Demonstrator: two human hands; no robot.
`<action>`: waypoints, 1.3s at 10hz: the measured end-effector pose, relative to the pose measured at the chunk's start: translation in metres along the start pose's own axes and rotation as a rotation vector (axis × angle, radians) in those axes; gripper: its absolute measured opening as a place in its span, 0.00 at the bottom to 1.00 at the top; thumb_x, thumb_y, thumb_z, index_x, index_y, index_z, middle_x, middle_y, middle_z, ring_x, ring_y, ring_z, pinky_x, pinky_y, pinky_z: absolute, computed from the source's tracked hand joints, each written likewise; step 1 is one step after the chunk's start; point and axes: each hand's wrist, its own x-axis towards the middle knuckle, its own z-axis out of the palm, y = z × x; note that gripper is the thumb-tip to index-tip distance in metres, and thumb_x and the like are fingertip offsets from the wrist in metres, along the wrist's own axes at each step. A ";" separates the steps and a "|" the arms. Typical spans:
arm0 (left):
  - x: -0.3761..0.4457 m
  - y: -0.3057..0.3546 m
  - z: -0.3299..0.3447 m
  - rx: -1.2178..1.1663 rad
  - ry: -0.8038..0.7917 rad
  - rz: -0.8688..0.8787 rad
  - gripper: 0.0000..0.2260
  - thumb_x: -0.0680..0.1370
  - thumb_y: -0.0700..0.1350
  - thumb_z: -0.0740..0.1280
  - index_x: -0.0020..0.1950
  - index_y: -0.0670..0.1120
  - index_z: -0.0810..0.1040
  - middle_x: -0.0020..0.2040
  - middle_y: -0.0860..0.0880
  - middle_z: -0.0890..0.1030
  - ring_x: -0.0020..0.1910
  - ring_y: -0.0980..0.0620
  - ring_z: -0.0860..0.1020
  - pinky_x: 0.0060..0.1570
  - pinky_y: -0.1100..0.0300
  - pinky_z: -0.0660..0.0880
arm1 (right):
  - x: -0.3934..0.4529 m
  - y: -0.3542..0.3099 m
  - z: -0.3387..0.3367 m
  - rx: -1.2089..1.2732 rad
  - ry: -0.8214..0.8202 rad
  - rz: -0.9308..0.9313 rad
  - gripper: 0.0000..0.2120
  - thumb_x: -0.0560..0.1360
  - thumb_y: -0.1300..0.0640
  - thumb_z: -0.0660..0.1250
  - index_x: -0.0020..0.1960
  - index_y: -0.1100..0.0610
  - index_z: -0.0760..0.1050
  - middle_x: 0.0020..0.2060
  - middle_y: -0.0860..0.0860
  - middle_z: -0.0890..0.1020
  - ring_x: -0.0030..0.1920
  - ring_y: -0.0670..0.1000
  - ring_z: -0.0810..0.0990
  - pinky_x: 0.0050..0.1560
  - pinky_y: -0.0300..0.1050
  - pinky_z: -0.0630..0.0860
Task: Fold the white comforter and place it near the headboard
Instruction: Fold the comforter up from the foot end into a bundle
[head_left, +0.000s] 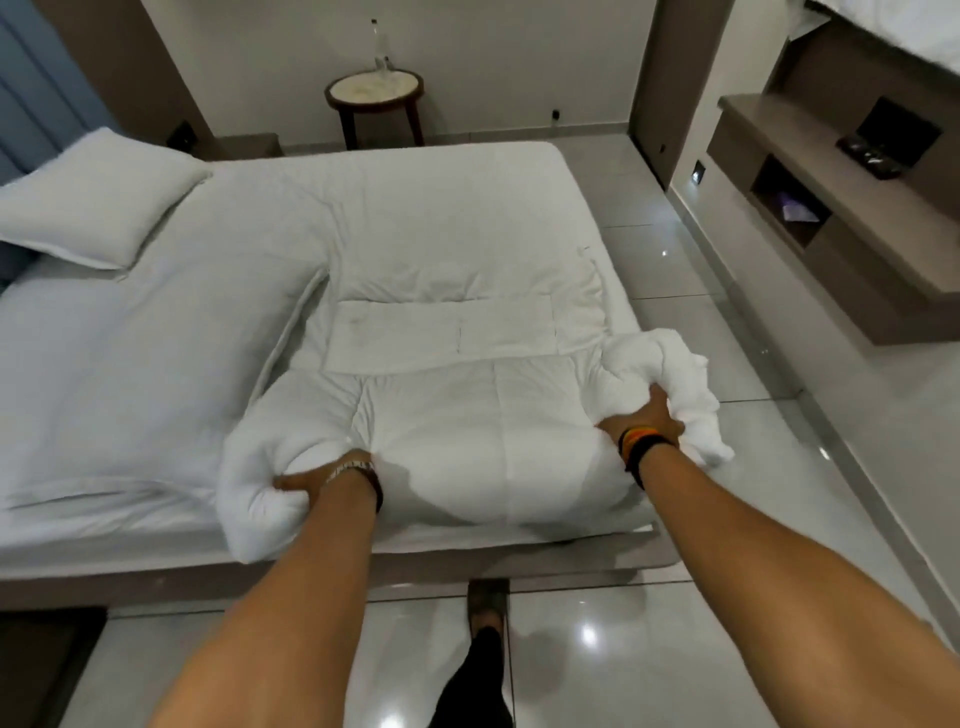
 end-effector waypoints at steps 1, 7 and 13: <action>0.075 0.015 -0.031 -0.315 0.015 0.094 0.62 0.55 0.69 0.75 0.79 0.37 0.60 0.81 0.36 0.58 0.80 0.35 0.59 0.78 0.38 0.57 | 0.002 -0.056 -0.020 0.147 0.084 -0.087 0.49 0.71 0.49 0.81 0.83 0.47 0.57 0.81 0.58 0.59 0.78 0.63 0.63 0.75 0.57 0.64; 0.292 0.106 0.135 0.793 0.243 0.671 0.35 0.81 0.69 0.43 0.84 0.57 0.41 0.84 0.47 0.38 0.83 0.41 0.39 0.77 0.33 0.39 | 0.237 -0.119 0.163 -0.577 -0.010 -0.559 0.34 0.82 0.33 0.51 0.83 0.36 0.40 0.82 0.43 0.33 0.81 0.49 0.29 0.74 0.76 0.36; 0.486 0.208 0.183 1.102 0.324 0.686 0.37 0.79 0.73 0.46 0.84 0.57 0.50 0.85 0.45 0.47 0.82 0.34 0.40 0.73 0.26 0.36 | 0.407 -0.230 0.261 -0.954 0.086 -0.668 0.44 0.72 0.19 0.36 0.83 0.38 0.38 0.84 0.54 0.39 0.82 0.59 0.35 0.70 0.80 0.34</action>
